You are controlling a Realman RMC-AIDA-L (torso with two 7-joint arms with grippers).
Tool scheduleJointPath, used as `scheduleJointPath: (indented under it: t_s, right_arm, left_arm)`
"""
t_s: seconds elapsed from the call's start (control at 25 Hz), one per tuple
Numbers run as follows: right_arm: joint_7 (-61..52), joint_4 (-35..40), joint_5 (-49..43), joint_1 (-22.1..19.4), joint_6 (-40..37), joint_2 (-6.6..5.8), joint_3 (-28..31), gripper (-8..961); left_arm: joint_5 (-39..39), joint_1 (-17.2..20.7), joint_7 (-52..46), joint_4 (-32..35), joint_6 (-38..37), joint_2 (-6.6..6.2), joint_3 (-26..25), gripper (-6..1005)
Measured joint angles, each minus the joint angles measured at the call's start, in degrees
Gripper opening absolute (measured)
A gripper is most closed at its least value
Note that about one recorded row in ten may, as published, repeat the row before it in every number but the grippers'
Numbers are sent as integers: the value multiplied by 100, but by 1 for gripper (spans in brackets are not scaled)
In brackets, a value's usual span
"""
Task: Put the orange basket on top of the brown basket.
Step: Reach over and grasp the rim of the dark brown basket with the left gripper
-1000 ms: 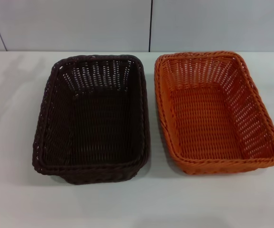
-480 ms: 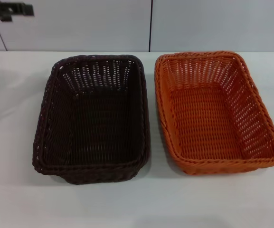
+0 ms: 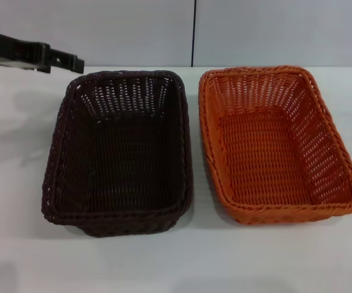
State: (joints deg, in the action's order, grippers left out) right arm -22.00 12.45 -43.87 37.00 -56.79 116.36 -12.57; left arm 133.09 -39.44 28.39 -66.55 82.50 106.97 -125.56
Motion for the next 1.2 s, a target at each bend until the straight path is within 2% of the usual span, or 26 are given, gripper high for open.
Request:
scheduleJointPath:
  t_s: [0.04, 0.08, 0.12, 0.24, 0.28, 0.32, 0.4, 0.48, 0.52, 0.56, 0.88, 1.2]
  right_arm:
    - [0, -1, -4, 0, 15, 0, -1, 570]
    - [2, -5, -15, 0, 55, 0, -6, 570]
    - [2, -5, -15, 0, 55, 0, -6, 570]
    - [3, -10, -17, 0, 128, -7, -3, 570]
    - [3, -52, -14, -3, 158, -16, 0, 570]
    - [3, -80, -13, -4, 162, -23, 0, 570]
    - [3, -125, -13, -6, 162, -44, 0, 570]
    - [3, -242, -6, -8, 168, -116, 1, 570]
    - [3, -242, -6, -8, 168, -116, 1, 570]
    - [3, -251, -3, -9, 170, -132, 1, 570]
    - [3, -336, -48, 31, 181, -173, -47, 570]
    - [3, -341, -72, 5, 181, -132, -86, 570]
  left_arm:
    - [127, -7, -67, -58, 35, 40, -2, 826]
    - [435, -8, -236, -234, 123, 173, -4, 825]
    - [435, -8, -236, -234, 123, 173, -4, 825]
    - [821, 79, -508, -538, 170, 380, -26, 823]
    - [1093, 177, -724, -717, 177, 522, -51, 822]
    - [1093, 177, -724, -717, 177, 522, -51, 822]
    - [1249, 256, -897, -794, 190, 620, -58, 821]
    - [1302, 321, -1006, -857, 275, 756, -57, 820]
    - [1302, 321, -1006, -857, 275, 756, -57, 819]
    - [1353, 343, -1026, -884, 349, 843, -57, 818]
    - [1446, 459, -1063, -891, 368, 1005, -9, 814]
    - [1500, 534, -1030, -840, 246, 1045, 6, 809]
